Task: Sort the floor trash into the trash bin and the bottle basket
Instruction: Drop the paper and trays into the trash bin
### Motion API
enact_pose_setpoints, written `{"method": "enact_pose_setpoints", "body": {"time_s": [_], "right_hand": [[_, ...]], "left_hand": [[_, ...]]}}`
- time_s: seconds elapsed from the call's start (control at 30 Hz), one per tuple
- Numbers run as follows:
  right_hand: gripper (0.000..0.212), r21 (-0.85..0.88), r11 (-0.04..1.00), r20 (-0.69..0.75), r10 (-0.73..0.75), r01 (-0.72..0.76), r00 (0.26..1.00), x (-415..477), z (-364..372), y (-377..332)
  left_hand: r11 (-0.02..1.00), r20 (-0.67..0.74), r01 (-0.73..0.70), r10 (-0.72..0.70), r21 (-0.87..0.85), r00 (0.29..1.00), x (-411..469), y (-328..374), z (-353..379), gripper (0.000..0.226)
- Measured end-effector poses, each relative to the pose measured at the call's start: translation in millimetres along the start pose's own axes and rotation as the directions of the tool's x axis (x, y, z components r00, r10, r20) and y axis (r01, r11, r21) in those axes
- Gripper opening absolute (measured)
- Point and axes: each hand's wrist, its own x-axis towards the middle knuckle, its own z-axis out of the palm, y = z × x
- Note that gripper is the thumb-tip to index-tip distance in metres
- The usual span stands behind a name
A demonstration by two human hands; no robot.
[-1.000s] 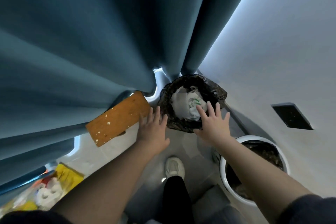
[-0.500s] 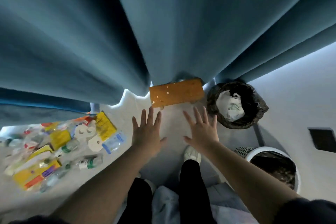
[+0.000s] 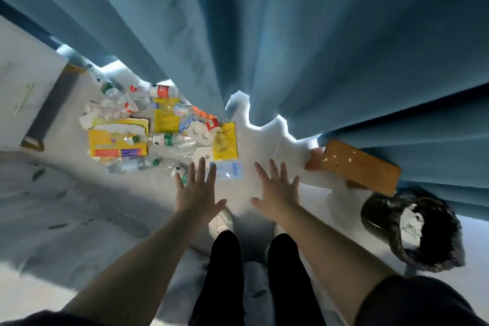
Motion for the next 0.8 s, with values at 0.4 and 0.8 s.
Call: {"method": "enact_pose_setpoints", "body": {"time_s": [0.4,0.8], "right_hand": [[0.098,-0.097,0.995,0.176,0.013,0.005,0.984,160,18,-17],[0.089,0.372,0.881,0.217,0.223,-0.292,0.95,370,196,-14]], "left_hand": [[0.969,0.085,0.178,-0.165,-0.171,0.983,111,-52,96,0.097],[0.974,-0.051,0.204,-0.209,-0.096,0.977,291,-61,277,0.099]]}}
